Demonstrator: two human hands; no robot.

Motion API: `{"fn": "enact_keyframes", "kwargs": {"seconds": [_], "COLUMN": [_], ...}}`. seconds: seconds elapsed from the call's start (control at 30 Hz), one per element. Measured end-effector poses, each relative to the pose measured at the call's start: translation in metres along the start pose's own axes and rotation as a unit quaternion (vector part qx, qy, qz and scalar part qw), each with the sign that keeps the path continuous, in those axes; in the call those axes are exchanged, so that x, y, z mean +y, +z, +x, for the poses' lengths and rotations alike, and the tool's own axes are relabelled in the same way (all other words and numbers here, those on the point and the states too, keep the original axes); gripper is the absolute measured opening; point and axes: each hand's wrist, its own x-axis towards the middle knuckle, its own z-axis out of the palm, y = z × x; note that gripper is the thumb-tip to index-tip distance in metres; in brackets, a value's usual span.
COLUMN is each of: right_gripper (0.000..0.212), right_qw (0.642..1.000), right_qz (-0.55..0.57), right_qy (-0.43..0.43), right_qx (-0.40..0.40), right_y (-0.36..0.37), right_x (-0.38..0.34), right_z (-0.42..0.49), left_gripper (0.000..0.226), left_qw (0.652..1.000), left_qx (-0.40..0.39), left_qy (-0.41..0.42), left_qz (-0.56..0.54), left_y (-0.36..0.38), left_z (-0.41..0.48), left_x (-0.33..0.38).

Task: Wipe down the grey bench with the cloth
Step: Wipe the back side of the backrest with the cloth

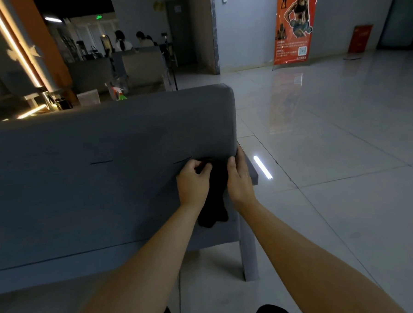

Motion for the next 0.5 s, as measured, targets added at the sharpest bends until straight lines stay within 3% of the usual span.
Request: {"fn": "enact_keyframes", "kwargs": {"seconds": [0.13,0.27,0.5], "right_gripper": [0.063,0.057,0.056], "right_qw": [1.0,1.0,1.0], "right_qz": [-0.009,-0.021,-0.025], "right_qy": [-0.003,-0.008,0.001], "right_qx": [0.004,0.003,-0.006], "right_y": [0.001,-0.002,-0.005], "right_x": [-0.001,0.001,0.0], "right_z": [-0.001,-0.003,-0.002], "left_gripper": [0.019,0.02,0.026], "left_qw": [0.999,0.999,0.996], "left_qx": [0.036,0.047,0.038], "left_qy": [0.019,0.014,-0.071], "left_qz": [-0.015,0.0,0.035], "left_y": [0.011,0.019,0.006], "left_z": [0.008,0.006,-0.002], "left_x": [0.029,0.012,-0.038]}}
